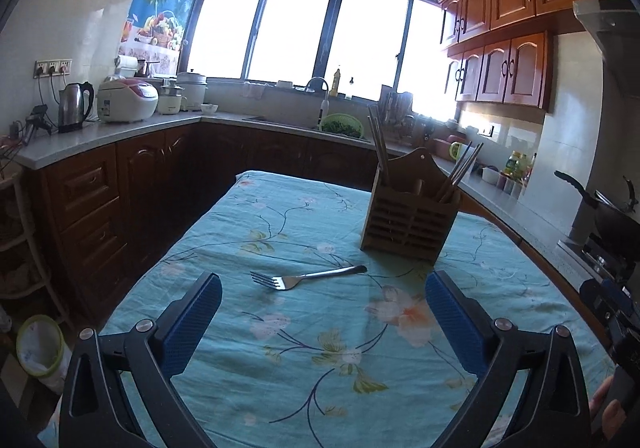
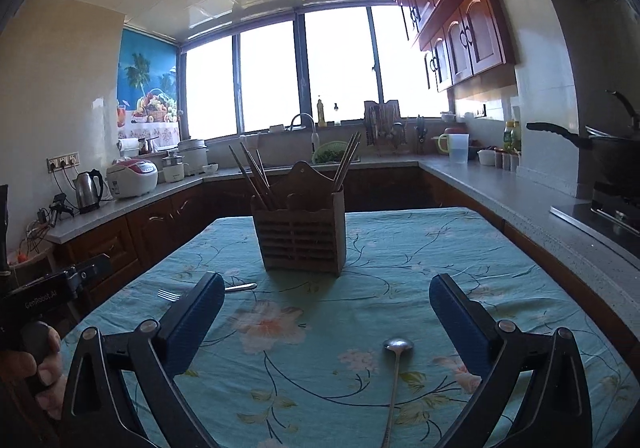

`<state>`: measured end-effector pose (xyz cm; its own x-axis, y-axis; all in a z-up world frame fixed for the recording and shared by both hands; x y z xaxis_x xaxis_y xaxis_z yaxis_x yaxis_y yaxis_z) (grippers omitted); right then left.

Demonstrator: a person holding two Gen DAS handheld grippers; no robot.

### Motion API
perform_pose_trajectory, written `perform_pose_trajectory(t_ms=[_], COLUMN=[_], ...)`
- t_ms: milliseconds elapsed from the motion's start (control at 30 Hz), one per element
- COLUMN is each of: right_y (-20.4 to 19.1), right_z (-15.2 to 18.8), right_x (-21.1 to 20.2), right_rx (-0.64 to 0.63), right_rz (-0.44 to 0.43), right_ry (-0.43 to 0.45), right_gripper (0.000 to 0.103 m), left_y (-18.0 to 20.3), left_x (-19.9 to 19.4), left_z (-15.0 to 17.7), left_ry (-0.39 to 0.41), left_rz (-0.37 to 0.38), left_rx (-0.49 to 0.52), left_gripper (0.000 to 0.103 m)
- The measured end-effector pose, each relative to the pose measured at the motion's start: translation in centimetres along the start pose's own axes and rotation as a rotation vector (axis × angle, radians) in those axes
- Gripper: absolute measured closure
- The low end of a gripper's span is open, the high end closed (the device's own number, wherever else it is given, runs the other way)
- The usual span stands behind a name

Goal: Organize utensils

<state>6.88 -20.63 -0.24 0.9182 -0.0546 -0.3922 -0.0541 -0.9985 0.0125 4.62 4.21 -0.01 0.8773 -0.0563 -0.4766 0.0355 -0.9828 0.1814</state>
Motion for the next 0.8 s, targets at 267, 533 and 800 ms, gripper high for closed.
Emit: perform_pose_trajectory(t_ms=[267,533,800], right_y=[-0.6,-0.2,0.5], right_z=[2.1,2.9,3.8], right_x=[-2.2,-2.4,-2.6], right_rx=[-0.071,-0.056,-0.037], right_rz=[0.035,0.03,0.035], right_ry=[0.039,0.021,0.017], right_gripper=[0.0,0.0,0.0], left_y=[1.9,2.0,2.0], left_x=[-1.6,-1.6,-1.1], left_z=[3.2,4.1,4.0], left_ry=[0.016,0.002,-0.003], left_rz=[-0.033,-0.046,-0.062], left_rx=[0.097,0.124,0.138], left_gripper=[0.001,0.001,0.001])
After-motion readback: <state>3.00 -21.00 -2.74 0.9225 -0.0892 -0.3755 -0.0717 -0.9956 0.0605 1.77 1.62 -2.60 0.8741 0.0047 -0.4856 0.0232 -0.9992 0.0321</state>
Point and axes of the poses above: each gripper's, at about its wrist camera, not at the fingertips, and x roughly the way its jaws point, y to its right, z to its underside, the point moved 7 cm from there along x, roughly the way its jaws point, and after that the axes turned 7 degrees about -y, right-handed, at the moved point
